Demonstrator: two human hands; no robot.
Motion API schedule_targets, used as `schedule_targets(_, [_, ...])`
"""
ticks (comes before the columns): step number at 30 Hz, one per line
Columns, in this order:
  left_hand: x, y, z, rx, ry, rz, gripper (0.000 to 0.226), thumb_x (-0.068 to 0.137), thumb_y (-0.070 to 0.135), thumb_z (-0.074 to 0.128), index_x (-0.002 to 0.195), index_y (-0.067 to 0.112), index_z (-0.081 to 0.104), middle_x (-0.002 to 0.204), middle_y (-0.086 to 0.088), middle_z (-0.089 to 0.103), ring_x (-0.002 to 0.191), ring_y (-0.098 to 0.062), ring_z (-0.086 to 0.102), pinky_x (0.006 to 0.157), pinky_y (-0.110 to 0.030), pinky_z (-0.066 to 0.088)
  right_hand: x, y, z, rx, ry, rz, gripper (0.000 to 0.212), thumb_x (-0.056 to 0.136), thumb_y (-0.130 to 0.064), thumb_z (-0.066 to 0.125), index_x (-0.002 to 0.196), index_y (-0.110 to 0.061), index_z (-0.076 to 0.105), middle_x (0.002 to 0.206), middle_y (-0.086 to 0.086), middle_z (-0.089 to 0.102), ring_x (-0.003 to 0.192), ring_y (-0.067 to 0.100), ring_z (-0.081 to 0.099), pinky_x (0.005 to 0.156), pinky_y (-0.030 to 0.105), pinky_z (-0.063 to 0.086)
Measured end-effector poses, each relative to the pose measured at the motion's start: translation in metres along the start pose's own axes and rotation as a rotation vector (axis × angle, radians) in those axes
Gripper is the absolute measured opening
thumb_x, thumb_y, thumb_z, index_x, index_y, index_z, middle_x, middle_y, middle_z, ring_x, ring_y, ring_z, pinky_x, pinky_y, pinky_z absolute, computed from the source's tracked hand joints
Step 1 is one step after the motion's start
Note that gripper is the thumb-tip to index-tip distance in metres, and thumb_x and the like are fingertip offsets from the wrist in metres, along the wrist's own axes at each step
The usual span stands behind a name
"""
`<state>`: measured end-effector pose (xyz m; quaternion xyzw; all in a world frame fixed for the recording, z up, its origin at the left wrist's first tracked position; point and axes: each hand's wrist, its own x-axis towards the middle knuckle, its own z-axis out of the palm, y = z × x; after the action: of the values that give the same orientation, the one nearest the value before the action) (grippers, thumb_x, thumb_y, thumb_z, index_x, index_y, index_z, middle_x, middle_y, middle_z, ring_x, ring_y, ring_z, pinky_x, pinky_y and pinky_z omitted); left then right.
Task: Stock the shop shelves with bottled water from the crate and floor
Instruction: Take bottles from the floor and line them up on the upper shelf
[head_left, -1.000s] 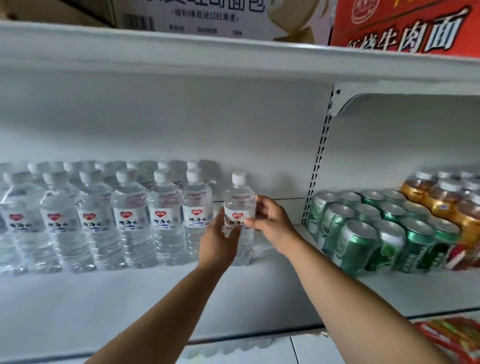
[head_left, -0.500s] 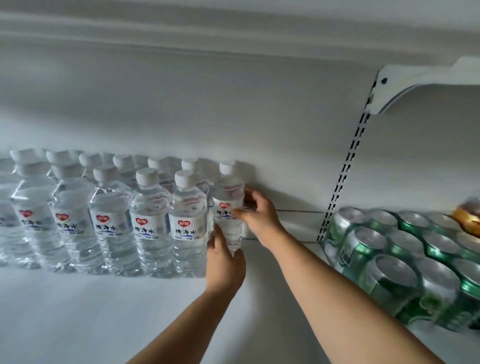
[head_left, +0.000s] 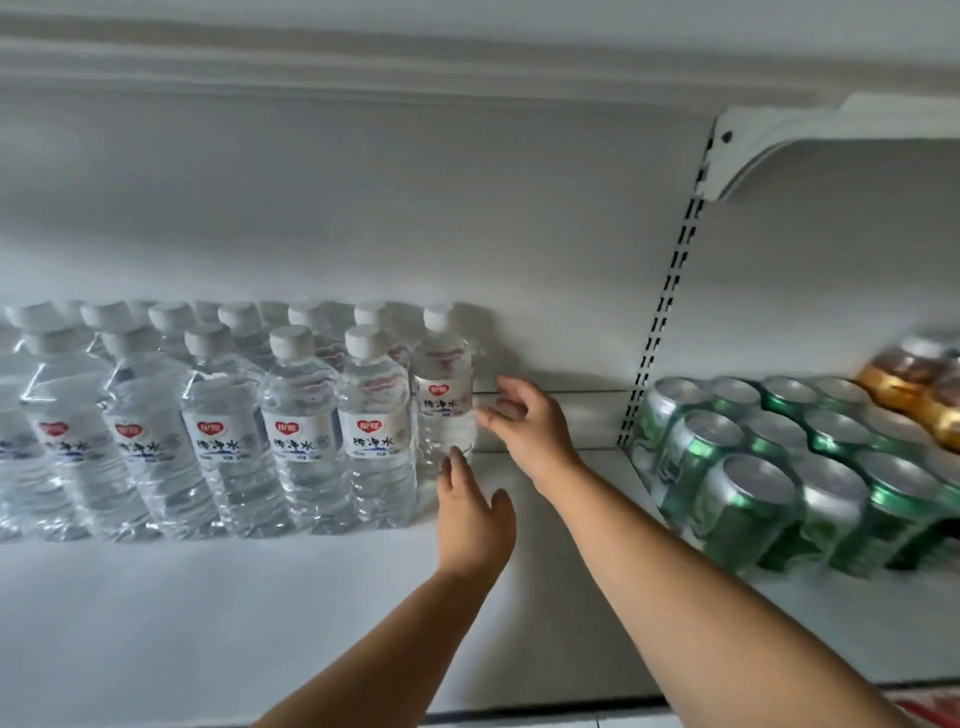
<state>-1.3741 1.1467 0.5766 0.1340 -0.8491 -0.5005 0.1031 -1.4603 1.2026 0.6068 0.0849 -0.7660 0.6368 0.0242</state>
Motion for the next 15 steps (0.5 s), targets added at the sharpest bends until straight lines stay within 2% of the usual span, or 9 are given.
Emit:
schedule_targets(4, [-0.029,0.011,0.017,-0.101,-0.101,0.157,0.059,0.092,0.007,0.048,0.145,0.004,0.022,0.15,-0.012,0.031,0.138,-0.023,0.032,0.111,-0.028,0.026,-0.057,-0.005,-0.054,0.129,0.163,-0.008,0.04,0.083,-0.002,0.064,0.121,-0.005,0.055,0.124,0.009,0.058,0.108,0.013,0.056,0.095,0.028,0.046])
schedule_targets(6, [-0.05,0.023,0.034,-0.195,-0.161,0.235,0.055,0.09,0.004,0.051,0.142,0.005,0.031,0.144,-0.011,0.041,0.131,-0.021,0.041,0.106,-0.025,0.033,-0.094,-0.006,-0.085,0.177,0.272,-0.013,0.035,0.085,0.002,0.06,0.119,-0.003,0.056,0.115,0.007,0.06,0.102,0.01,0.058,0.094,0.027,0.047])
schedule_targets(8, [-0.073,0.036,0.054,-0.294,-0.198,0.289,0.053,0.088,0.006,0.053,0.139,0.007,0.038,0.139,-0.01,0.047,0.127,-0.019,0.045,0.104,-0.023,0.034,-0.13,-0.004,-0.114,0.197,0.363,-0.02,0.034,0.085,0.005,0.058,0.119,0.003,0.055,0.106,0.007,0.06,0.09,0.001,0.061,0.088,0.02,0.049])
schedule_targets(9, [-0.09,0.044,0.07,-0.31,-0.25,0.326,0.053,0.087,0.007,0.053,0.138,0.007,0.039,0.137,-0.01,0.048,0.126,-0.019,0.046,0.104,-0.023,0.034,-0.153,-0.002,-0.133,0.185,0.419,-0.016,0.034,0.085,0.007,0.057,0.119,0.004,0.055,0.105,0.008,0.06,0.085,-0.003,0.061,0.086,0.017,0.048])
schedule_targets(12, [-0.152,0.066,0.115,-0.302,-0.476,0.409,0.051,0.089,0.005,0.051,0.139,0.008,0.039,0.137,-0.009,0.049,0.126,-0.019,0.047,0.101,-0.019,0.033,-0.223,0.008,-0.191,0.136,0.587,0.033,0.032,0.086,0.007,0.055,0.118,0.003,0.055,0.103,0.008,0.06,0.086,0.0,0.059,0.084,0.016,0.048])
schedule_targets(15, [-0.218,0.082,0.157,-0.308,-0.649,0.474,0.054,0.083,0.018,0.049,0.135,0.005,0.043,0.131,-0.011,0.055,0.121,-0.022,0.053,0.102,-0.031,0.04,-0.294,0.022,-0.249,0.083,0.721,0.072,0.028,0.086,0.005,0.057,0.113,-0.004,0.056,0.1,0.008,0.061,0.079,-0.004,0.06,0.082,0.016,0.047])
